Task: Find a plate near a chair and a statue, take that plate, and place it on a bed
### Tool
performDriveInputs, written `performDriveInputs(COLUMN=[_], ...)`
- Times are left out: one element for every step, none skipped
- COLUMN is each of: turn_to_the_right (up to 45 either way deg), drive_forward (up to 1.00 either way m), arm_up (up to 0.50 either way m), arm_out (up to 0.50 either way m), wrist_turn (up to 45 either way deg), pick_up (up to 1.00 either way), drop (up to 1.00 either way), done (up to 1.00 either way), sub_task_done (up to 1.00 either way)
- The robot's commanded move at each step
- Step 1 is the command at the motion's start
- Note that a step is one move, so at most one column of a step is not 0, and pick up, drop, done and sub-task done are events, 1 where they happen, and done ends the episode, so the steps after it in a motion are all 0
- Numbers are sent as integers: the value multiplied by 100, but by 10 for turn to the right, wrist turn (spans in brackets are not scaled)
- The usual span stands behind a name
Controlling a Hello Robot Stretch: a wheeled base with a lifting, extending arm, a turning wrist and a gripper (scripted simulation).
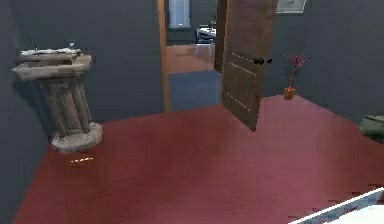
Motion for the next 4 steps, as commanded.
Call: performDriveInputs(turn_to_the_right=[0,0,0,-60], drive_forward=[100,100,100,0], arm_up=[0,0,0,0], arm_out=[0,0,0,0], wrist_turn=[0,0,0,0], pick_up=[0,0,0,0], drop=[0,0,0,0], done=[0,0,0,0], sub_task_done=[0,0,0,0])
